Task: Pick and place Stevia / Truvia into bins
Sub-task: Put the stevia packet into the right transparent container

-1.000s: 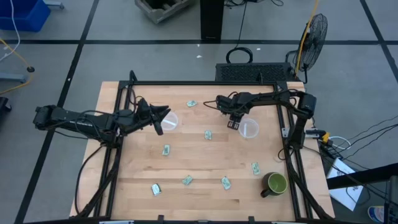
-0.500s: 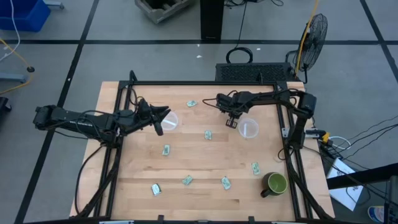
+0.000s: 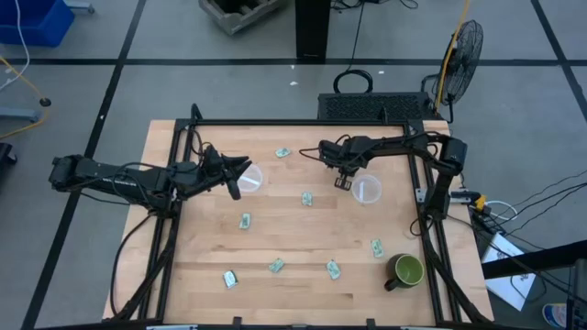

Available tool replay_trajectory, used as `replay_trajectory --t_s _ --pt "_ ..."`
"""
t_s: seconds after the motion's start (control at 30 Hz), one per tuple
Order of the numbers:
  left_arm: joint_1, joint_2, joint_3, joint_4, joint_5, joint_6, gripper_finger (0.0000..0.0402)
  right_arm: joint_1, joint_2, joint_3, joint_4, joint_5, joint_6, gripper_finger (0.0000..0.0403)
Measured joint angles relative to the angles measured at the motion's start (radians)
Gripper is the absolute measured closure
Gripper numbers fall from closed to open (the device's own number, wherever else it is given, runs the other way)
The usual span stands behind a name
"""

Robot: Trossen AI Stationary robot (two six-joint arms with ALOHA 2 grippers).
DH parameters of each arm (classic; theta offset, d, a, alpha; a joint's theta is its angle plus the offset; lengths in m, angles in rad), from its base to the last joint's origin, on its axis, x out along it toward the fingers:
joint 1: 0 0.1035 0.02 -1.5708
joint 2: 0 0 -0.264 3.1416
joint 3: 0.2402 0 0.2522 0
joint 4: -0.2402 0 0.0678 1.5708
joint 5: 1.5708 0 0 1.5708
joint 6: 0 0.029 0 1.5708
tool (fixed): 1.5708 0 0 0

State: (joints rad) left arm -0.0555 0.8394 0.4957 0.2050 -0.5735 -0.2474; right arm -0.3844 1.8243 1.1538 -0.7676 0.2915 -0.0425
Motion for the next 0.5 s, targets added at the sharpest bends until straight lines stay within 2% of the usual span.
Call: replay_trajectory --t_s 0.23,0.5 --pt "0.000 0.000 0.000 0.000 0.000 0.000 0.0316 0.000 0.000 0.000 0.004 -0.001 0.001 0.0341" --pt "0.000 0.000 0.000 0.000 0.000 0.000 0.0316 0.000 0.000 0.000 -0.019 -0.001 0.008 0.0341"
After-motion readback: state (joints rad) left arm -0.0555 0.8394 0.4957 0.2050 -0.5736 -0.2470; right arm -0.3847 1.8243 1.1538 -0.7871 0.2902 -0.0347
